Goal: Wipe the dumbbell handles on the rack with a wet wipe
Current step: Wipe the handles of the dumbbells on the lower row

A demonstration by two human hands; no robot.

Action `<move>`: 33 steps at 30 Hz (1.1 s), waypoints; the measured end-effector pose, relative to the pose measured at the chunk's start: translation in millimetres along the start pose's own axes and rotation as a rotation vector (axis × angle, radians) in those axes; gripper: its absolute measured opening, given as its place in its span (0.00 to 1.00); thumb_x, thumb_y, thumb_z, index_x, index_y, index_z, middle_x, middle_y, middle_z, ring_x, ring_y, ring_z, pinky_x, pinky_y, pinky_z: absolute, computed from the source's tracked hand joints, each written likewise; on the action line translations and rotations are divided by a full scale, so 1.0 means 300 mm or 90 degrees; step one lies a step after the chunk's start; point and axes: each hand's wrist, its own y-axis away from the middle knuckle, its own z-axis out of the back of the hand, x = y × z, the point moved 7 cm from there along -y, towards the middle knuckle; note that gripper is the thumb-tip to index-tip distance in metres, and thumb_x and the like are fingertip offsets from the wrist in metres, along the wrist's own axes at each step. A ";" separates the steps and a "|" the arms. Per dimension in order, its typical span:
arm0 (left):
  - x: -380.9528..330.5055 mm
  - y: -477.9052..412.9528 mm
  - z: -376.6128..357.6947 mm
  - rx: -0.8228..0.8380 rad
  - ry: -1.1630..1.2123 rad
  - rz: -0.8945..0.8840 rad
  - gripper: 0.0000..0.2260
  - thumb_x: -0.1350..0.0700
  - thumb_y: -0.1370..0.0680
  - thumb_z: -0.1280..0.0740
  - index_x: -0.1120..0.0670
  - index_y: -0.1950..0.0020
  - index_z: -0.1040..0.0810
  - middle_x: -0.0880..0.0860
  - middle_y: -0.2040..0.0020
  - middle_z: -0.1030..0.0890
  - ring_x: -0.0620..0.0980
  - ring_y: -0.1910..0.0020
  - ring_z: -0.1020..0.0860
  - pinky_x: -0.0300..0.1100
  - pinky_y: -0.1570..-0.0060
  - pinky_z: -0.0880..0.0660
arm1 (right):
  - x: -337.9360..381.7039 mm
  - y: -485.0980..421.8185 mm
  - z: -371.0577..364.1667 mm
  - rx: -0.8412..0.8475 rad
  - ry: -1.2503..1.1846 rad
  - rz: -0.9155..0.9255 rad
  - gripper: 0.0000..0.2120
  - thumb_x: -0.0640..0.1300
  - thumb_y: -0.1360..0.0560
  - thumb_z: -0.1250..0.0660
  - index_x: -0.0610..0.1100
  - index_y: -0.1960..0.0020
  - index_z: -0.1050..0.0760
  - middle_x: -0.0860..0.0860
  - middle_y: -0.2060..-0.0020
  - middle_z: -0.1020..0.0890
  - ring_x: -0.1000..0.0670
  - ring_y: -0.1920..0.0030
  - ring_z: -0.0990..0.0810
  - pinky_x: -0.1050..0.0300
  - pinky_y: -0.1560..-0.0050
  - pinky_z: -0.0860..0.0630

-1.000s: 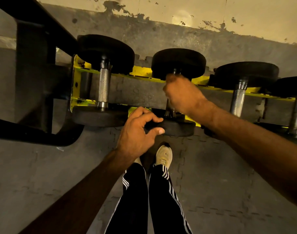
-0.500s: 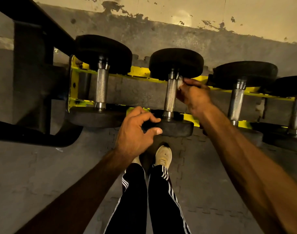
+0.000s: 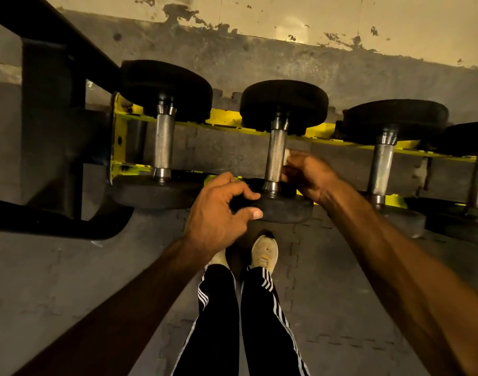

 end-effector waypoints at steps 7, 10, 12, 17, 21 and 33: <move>-0.001 -0.015 0.003 0.013 -0.002 -0.004 0.12 0.51 0.36 0.22 0.51 0.55 0.15 0.40 0.57 0.25 0.47 0.56 0.22 0.51 0.54 0.22 | 0.098 -0.067 -0.136 0.023 -0.254 -0.053 0.17 0.43 0.18 0.50 0.38 0.38 0.27 0.40 0.56 0.18 0.44 0.62 0.17 0.53 0.61 0.20; 0.004 -0.017 0.006 0.018 -0.002 -0.002 0.12 0.50 0.36 0.22 0.51 0.55 0.15 0.42 0.57 0.24 0.46 0.56 0.22 0.52 0.54 0.22 | 0.085 -0.054 -0.125 0.020 -0.301 -0.043 0.16 0.41 0.18 0.46 0.36 0.37 0.27 0.39 0.53 0.18 0.42 0.58 0.16 0.51 0.60 0.18; 0.007 -0.017 0.004 0.025 -0.002 -0.002 0.12 0.50 0.36 0.22 0.51 0.54 0.15 0.44 0.56 0.23 0.47 0.55 0.22 0.53 0.54 0.21 | 0.085 -0.042 -0.088 -0.002 -0.263 0.026 0.12 0.38 0.19 0.41 0.39 0.38 0.25 0.43 0.53 0.16 0.46 0.54 0.16 0.52 0.57 0.18; 0.010 -0.008 0.005 0.019 -0.005 -0.018 0.13 0.51 0.34 0.22 0.53 0.53 0.14 0.47 0.56 0.23 0.48 0.55 0.22 0.52 0.54 0.22 | 0.181 0.087 -0.029 -0.222 0.020 0.377 0.10 0.35 0.29 0.26 0.47 0.51 0.17 0.52 0.54 0.15 0.54 0.51 0.16 0.59 0.49 0.18; 0.004 -0.001 0.001 0.020 -0.016 -0.024 0.13 0.51 0.34 0.23 0.53 0.52 0.15 0.47 0.56 0.23 0.48 0.55 0.23 0.51 0.55 0.22 | 0.239 0.191 -0.115 -0.302 0.446 0.669 0.09 0.40 0.25 0.29 0.43 0.45 0.17 0.49 0.48 0.18 0.54 0.48 0.19 0.60 0.46 0.21; 0.006 0.001 0.002 0.001 -0.018 -0.018 0.13 0.52 0.35 0.22 0.54 0.53 0.15 0.51 0.57 0.23 0.51 0.56 0.22 0.52 0.55 0.23 | 0.247 0.231 -0.245 -0.300 0.877 0.754 0.10 0.39 0.20 0.38 0.35 0.42 0.25 0.40 0.46 0.24 0.43 0.50 0.26 0.49 0.57 0.27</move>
